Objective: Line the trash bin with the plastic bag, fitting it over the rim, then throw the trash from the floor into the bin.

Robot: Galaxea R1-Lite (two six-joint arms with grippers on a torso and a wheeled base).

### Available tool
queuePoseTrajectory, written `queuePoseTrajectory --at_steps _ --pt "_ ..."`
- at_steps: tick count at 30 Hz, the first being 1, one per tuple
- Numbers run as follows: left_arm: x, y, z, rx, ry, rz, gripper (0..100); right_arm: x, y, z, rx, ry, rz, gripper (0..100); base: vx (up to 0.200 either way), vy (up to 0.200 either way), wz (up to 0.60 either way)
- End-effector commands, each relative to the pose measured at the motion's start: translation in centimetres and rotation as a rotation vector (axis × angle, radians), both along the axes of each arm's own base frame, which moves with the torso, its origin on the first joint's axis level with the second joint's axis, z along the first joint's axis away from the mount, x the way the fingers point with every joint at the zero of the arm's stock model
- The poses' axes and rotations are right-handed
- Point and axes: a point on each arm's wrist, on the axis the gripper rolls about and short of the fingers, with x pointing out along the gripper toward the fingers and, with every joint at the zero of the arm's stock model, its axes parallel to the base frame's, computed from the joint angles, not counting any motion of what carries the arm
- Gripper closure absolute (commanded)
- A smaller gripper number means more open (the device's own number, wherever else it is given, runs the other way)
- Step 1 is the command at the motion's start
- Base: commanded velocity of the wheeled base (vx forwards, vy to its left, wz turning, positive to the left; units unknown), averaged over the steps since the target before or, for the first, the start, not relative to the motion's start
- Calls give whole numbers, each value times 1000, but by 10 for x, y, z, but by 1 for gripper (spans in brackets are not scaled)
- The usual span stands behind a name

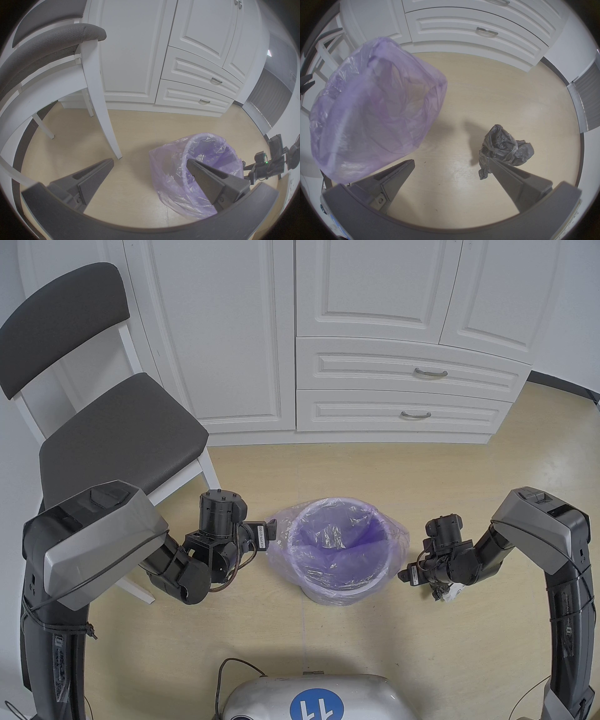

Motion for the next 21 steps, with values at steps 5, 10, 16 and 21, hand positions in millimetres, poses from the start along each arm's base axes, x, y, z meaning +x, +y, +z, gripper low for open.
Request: queuePoseTrajectory --at_steps 5,10,16,21 --pt "-1 -1 0 0 0 -2 0 -7 -6 26 2 -22 12 0 0 0 0" --pt "-2 -1 0 0 1 -4 0 -8 -7 34 6 -34 9 0 0 0 0" --pt "-5 -9 -8 10 21 -22 0 -12 -7 48 11 -57 14 0 0 0 0" --pt "-5 -9 -10 11 23 -22 0 -10 -3 50 22 -76 17 0 0 0 0"
